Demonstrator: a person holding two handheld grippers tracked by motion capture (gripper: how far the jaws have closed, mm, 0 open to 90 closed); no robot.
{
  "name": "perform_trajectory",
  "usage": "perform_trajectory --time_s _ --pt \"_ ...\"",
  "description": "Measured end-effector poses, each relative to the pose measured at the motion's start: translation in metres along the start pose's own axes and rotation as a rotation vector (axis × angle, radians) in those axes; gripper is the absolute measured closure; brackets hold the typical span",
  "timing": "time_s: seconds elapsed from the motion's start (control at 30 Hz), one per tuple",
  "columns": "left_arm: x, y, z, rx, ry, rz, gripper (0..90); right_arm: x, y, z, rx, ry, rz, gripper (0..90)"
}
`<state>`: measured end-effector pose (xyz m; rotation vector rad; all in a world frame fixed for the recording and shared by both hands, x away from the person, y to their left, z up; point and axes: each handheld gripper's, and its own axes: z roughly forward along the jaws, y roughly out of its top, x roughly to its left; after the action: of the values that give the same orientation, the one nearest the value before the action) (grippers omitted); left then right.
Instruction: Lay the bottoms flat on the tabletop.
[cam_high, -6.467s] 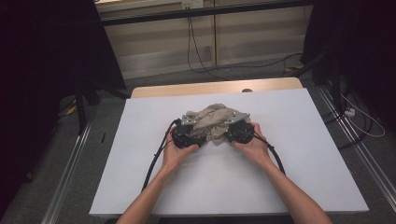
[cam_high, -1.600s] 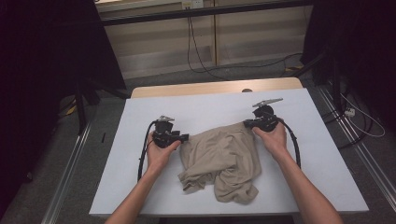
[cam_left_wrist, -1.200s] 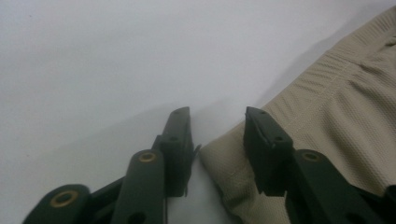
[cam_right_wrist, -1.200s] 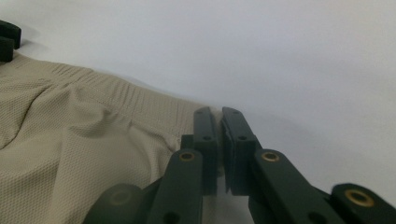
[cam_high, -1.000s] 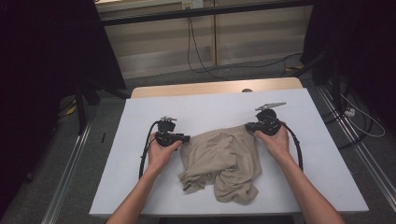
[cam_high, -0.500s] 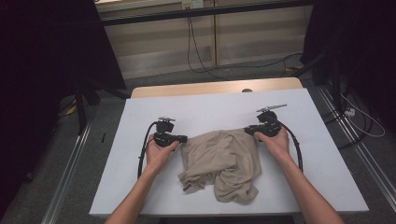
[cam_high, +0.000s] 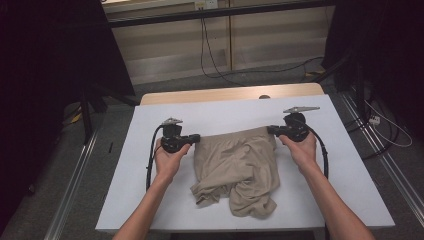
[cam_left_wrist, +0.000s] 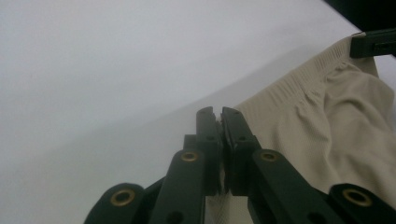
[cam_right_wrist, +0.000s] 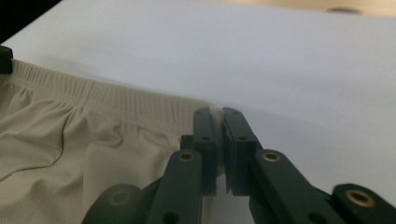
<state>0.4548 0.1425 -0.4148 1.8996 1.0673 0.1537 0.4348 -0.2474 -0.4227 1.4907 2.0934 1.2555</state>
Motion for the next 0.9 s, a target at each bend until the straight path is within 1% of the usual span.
perform_trajectory --time_s 0.03,0.07,0.13,0.17,0.2,0.23,0.27,0.3,0.37,0.4,0.43,0.47,0.5,0.57,0.63,0.67,0.7,0.73,0.77,0.8,0.83,0.9 --pt "-0.002 0.002 0.0 -0.013 -0.001 0.004 86.8 0.0 0.002 -0.003 -0.014 -0.002 -0.006 85.7" --pt "-0.002 0.002 0.0 -0.013 -0.001 0.004 86.7 0.0 0.002 -0.003 -0.014 -0.002 -0.006 85.7" --pt "-0.006 0.008 -0.002 -0.039 0.001 0.022 86.8 -0.001 0.005 -0.01 -0.037 -0.009 -0.013 85.6" --pt "-0.009 0.014 -0.004 -0.063 0.0 0.034 86.8 -0.002 0.01 -0.015 -0.058 -0.013 -0.02 85.6" --pt "-0.009 0.014 -0.004 -0.063 0.0 0.034 86.8 -0.002 0.01 -0.015 -0.058 -0.013 -0.02 85.6" --pt "-0.01 0.018 -0.006 -0.074 -0.005 0.035 86.8 -0.002 0.015 -0.021 -0.079 -0.016 -0.026 85.6" --pt "-0.012 0.027 -0.01 -0.096 -0.001 0.039 86.8 -0.002 0.017 -0.024 -0.089 -0.014 -0.028 85.6" --pt "-0.012 0.027 -0.01 -0.096 -0.001 0.039 86.8 -0.002 0.017 -0.024 -0.089 -0.014 -0.028 85.6" --pt "-0.013 0.033 -0.015 -0.117 0.004 0.045 86.8 0.001 0.027 -0.03 -0.122 -0.006 -0.041 85.6" --pt "-0.013 0.037 -0.018 -0.122 0.004 0.05 86.8 0.001 0.027 -0.03 -0.122 -0.006 -0.041 85.6" --pt "-0.013 0.044 -0.022 -0.145 0.004 0.059 86.8 0.002 0.033 -0.034 -0.147 -0.005 -0.049 85.6" --pt "-0.013 0.044 -0.022 -0.145 0.004 0.059 86.8 0.002 0.033 -0.034 -0.147 -0.005 -0.049 85.6" --pt "-0.014 0.049 -0.025 -0.16 0.011 0.066 86.9 0.004 0.039 -0.037 -0.161 -0.001 -0.056 85.5" --pt "-0.014 0.052 -0.027 -0.162 0.019 0.074 86.9 0.004 0.043 -0.038 -0.168 0.001 -0.058 85.5" --pt "-0.013 0.061 -0.031 -0.182 0.035 0.082 86.9 0.007 0.052 -0.04 -0.185 0.0 -0.074 85.5" --pt "-0.013 0.061 -0.031 -0.182 0.035 0.082 86.9 0.007 0.052 -0.04 -0.185 0.0 -0.074 85.5" --pt "-0.013 0.068 -0.033 -0.198 0.044 0.084 86.9 0.008 0.06 -0.041 -0.199 0.004 -0.078 85.5" --pt "-0.012 0.071 -0.034 -0.206 0.047 0.085 86.9 0.009 0.063 -0.041 -0.206 0.003 -0.081 85.5" --pt "-0.012 0.071 -0.034 -0.206 0.047 0.085 86.9 0.009 0.067 -0.042 -0.211 0.004 -0.082 85.5" --pt "-0.012 0.075 -0.035 -0.209 0.052 0.087 86.9 0.009 0.067 -0.042 -0.211 0.004 -0.082 85.5" --pt "-0.011 0.082 -0.037 -0.225 0.055 0.088 86.9 0.009 0.074 -0.042 -0.225 0.007 -0.085 85.5" --pt "-0.011 0.087 -0.039 -0.235 0.058 0.087 86.9 0.008 0.082 -0.042 -0.234 0.005 -0.087 85.5"
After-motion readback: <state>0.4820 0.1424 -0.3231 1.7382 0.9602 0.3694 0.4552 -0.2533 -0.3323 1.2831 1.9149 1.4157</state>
